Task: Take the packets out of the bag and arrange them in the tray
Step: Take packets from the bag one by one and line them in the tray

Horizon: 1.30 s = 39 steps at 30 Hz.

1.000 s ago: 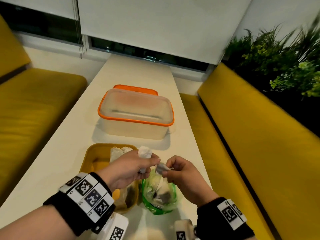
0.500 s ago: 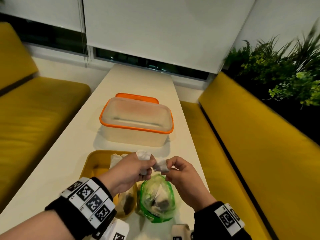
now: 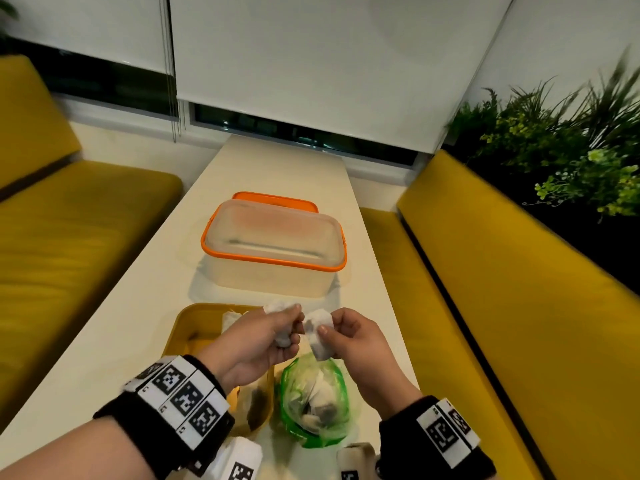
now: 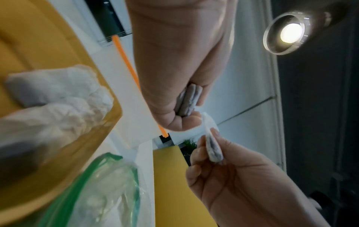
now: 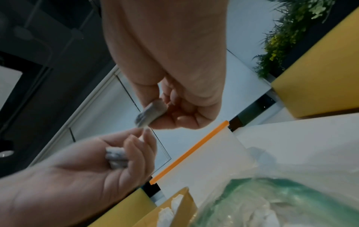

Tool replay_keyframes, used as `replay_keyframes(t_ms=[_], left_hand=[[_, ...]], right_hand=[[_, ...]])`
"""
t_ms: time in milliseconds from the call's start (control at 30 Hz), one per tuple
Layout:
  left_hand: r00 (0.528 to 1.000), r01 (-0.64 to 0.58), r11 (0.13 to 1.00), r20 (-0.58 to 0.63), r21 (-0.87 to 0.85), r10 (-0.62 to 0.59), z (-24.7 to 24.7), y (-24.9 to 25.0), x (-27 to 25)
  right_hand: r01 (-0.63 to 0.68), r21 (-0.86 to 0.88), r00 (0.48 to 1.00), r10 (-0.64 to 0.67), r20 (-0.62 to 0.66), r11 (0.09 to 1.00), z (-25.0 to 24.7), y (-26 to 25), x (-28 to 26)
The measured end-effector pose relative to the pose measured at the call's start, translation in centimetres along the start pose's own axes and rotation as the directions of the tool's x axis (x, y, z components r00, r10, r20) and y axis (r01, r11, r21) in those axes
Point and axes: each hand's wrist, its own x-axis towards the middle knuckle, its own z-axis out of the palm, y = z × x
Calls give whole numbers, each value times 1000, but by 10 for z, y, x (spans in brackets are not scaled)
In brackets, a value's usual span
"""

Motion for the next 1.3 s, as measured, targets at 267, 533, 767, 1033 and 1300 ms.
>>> replay_keyframes(t_ms=[267, 533, 767, 1033, 1300], left_hand=[[994, 9, 997, 108, -80, -1, 5, -10, -3], [999, 33, 979, -19, -202, -38, -8, -7, 3], [992, 123, 958, -6, -258, -128, -16, -2, 4], [996, 84, 994, -11, -71, -85, -16, -9, 6], [995, 92, 996, -22, -13, -92, -23, -15, 4]], right_hand=[[37, 98, 992, -24, -122, 994, 27, -10, 6], [68, -541, 992, -114, -51, 838, 13, 10, 7], [345, -929, 923, 130, 362, 138, 5, 44, -17], [359, -915, 916, 119, 384, 186, 5, 52, -16], [435, -850, 860, 143, 490, 298, 7, 63, -18]])
